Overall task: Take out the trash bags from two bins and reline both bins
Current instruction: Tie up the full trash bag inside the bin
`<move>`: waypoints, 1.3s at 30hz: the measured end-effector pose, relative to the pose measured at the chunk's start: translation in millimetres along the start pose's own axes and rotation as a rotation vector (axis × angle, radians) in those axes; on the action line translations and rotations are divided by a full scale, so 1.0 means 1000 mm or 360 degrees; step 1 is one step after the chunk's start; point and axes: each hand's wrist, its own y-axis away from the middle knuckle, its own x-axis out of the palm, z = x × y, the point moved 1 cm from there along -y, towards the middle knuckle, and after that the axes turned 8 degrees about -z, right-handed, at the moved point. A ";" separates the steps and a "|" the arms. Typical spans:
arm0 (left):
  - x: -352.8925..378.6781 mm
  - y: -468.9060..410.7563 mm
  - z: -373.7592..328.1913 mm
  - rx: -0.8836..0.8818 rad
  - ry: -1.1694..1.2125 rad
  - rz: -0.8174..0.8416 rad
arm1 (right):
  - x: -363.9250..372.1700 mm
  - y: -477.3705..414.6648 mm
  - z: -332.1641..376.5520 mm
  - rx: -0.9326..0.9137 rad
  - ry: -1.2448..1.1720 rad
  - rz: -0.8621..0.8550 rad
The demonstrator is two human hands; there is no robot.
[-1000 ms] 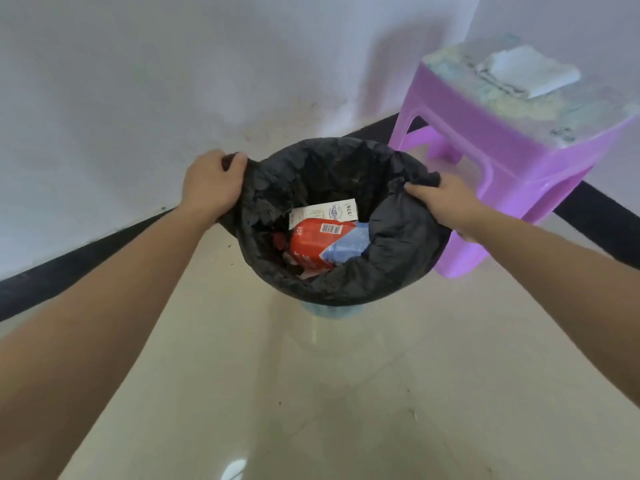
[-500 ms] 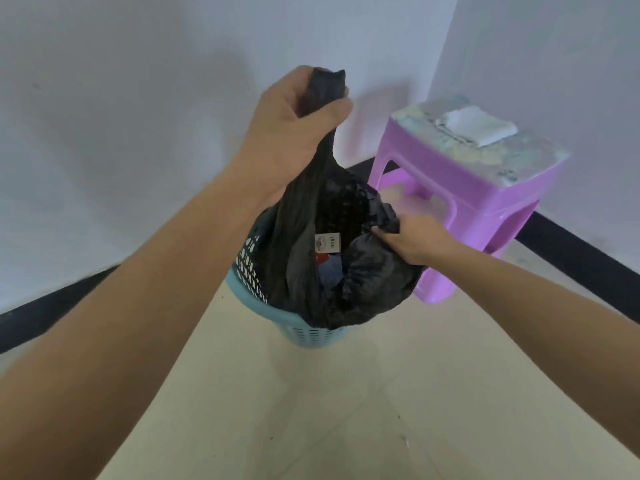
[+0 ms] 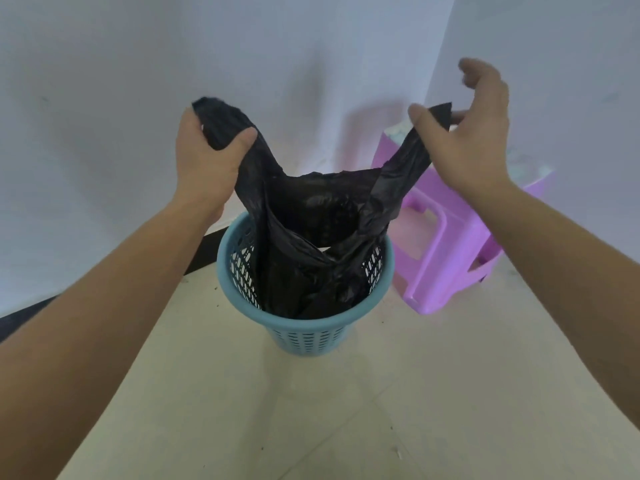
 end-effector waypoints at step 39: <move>0.014 0.018 0.045 -0.0514 0.0094 0.0852 | 0.088 0.103 -0.007 0.0497 -0.0544 0.1112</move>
